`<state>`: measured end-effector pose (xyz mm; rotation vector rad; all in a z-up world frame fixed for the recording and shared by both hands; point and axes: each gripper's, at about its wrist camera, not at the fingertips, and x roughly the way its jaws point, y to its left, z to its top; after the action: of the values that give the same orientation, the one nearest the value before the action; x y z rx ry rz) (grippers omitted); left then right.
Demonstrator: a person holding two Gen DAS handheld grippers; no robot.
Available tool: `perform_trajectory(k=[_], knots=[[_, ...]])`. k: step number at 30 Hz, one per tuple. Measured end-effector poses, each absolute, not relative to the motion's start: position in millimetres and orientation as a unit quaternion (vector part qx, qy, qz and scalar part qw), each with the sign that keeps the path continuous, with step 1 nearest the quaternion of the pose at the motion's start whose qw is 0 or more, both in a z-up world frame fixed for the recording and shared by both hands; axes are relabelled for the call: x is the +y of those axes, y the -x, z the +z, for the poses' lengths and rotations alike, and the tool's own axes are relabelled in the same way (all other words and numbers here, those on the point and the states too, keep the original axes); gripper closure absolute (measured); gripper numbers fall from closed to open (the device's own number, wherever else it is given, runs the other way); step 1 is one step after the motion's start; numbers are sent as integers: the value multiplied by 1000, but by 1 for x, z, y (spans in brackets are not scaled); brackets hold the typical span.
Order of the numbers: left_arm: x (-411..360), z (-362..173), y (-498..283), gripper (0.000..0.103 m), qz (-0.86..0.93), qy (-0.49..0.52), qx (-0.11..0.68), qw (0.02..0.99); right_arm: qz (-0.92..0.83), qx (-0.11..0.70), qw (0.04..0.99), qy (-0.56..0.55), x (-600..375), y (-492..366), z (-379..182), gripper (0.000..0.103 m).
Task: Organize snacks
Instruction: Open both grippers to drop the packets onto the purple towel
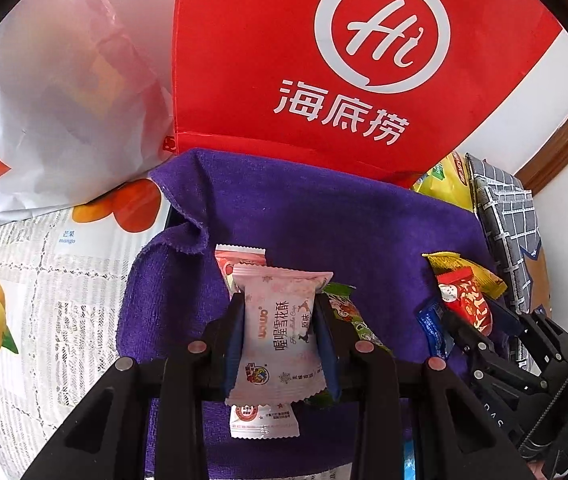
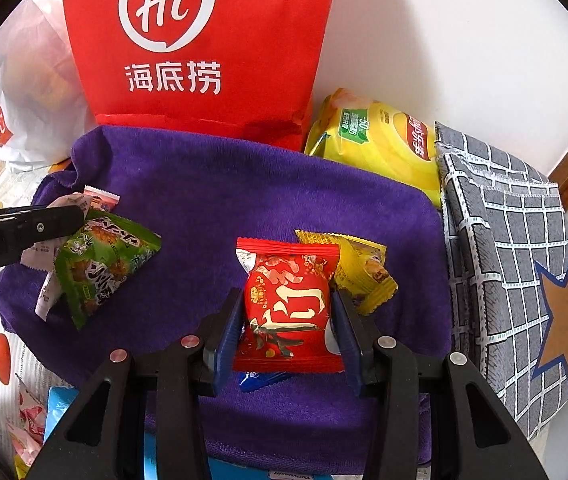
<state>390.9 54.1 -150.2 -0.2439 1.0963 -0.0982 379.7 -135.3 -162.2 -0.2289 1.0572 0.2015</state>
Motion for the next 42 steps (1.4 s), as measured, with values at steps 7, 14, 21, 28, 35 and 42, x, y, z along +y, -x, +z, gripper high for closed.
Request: perform_trajectory(k=[7, 14, 21, 28, 35, 42], knots=[[54, -151, -391, 70, -47, 117, 520, 845, 100, 510, 848, 108, -135, -382, -164, 59], [53, -152, -390, 70, -50, 115, 520, 845, 100, 510, 847, 110, -136, -383, -163, 57], [55, -152, -391, 69, -50, 116, 520, 845, 102, 497, 855, 109, -137, -380, -155, 47], [53, -147, -388, 65, -48, 106, 521, 846, 108, 486, 862, 100, -137, -373, -142, 46], [52, -125, -376, 50, -48, 97, 505, 856, 104, 466, 873, 97, -138, -361, -119, 46], [48, -90, -346, 50, -55, 93, 477, 872, 99, 443, 887, 88, -145, -337, -89, 43]])
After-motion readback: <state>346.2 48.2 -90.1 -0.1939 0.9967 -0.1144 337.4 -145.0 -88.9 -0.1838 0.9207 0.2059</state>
